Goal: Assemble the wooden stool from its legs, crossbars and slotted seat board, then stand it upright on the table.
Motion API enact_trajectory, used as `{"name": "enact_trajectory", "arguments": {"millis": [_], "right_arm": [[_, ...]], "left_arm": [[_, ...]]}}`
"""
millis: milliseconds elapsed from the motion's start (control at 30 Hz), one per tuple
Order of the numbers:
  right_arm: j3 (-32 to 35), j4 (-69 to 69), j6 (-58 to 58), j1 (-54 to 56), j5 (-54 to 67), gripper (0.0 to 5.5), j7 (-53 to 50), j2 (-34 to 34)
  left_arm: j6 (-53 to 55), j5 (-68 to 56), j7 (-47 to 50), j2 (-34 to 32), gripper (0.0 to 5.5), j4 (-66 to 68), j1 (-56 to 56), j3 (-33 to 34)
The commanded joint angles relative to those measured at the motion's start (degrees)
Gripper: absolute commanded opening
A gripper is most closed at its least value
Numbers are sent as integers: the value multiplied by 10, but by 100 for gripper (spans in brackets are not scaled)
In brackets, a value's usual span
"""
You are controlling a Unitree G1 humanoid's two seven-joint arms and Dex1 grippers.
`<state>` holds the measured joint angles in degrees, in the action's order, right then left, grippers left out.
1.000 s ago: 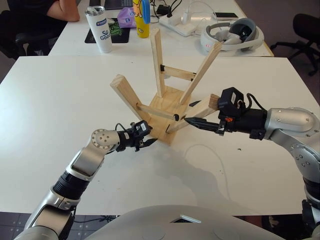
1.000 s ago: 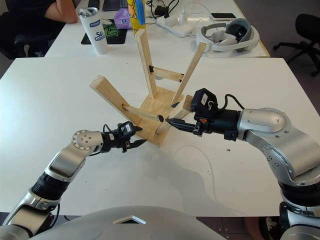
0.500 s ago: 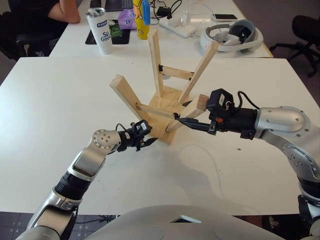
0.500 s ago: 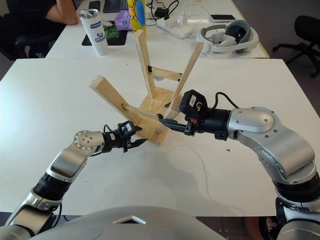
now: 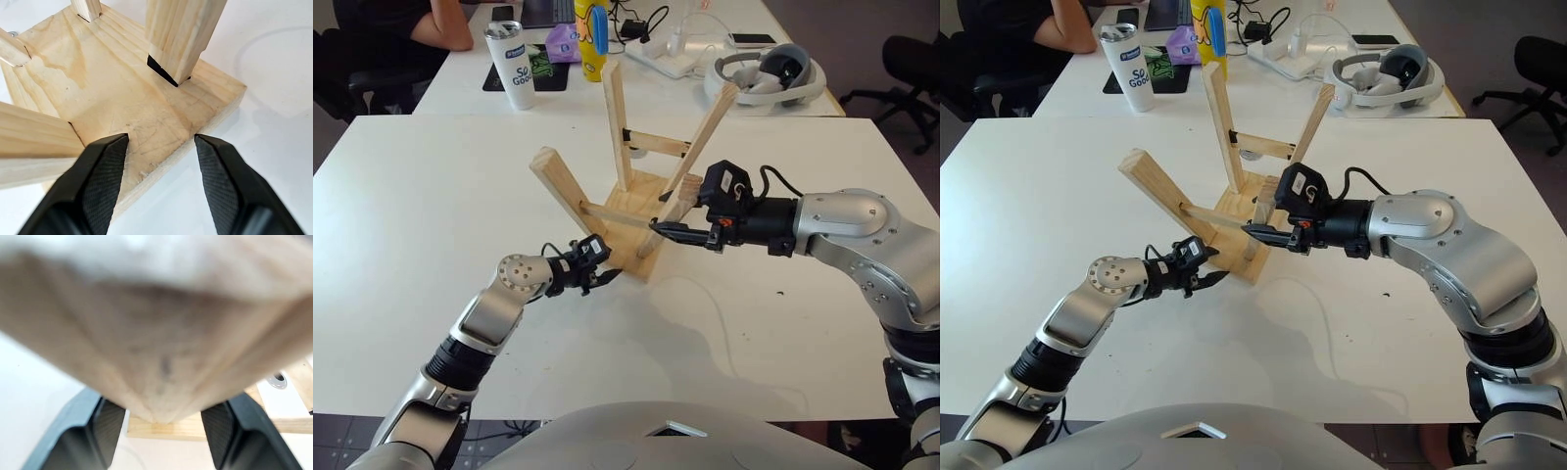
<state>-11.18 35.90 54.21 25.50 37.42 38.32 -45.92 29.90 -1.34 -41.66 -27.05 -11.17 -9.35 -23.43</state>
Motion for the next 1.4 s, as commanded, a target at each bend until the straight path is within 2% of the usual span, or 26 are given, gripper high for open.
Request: {"name": "enact_trajectory", "arguments": {"millis": [33, 167, 300, 433, 767, 833, 933, 1167, 1200, 1367, 1400], "right_arm": [[-64, -37, 40, -21, -26, 206, -3, 12], [-79, -73, 27, -2, -39, 206, 6, 33], [-65, -141, 0, -18, -42, 206, 26, 49], [-45, -191, -29, -27, -52, 206, 49, 41], [-53, -249, -115, 33, -109, 206, 123, 20], [-43, -263, -162, 37, -135, 206, 109, 33], [9, -269, -216, 38, -111, 206, 96, 71], [85, -299, -243, 40, -81, 206, 81, 129], [90, -300, -245, 37, -80, 243, 83, 132], [80, -287, -248, 8, -101, 317, 96, 124], [76, -283, -252, 1, -108, 317, 100, 119]], "left_arm": [[4, -2, -9, 18, 254, 11, 3, -25], [2, 0, -8, 24, 254, 17, -2, -23], [3, -12, -10, 29, 254, 12, -8, -10], [9, -20, -20, 19, 254, 2, -14, 0], [9, -33, -24, 16, 254, 1, -13, 9], [8, -33, -25, 14, 254, 2, -11, 11], [9, -35, -26, 9, 254, -2, -4, 15], [10, -39, -31, 1, 254, -5, 5, 20], [10, -40, -32, 0, 254, -4, 4, 20], [12, -46, -42, -8, 254, -2, -5, 25], [12, -46, -44, -10, 254, -1, -6, 26]]}}
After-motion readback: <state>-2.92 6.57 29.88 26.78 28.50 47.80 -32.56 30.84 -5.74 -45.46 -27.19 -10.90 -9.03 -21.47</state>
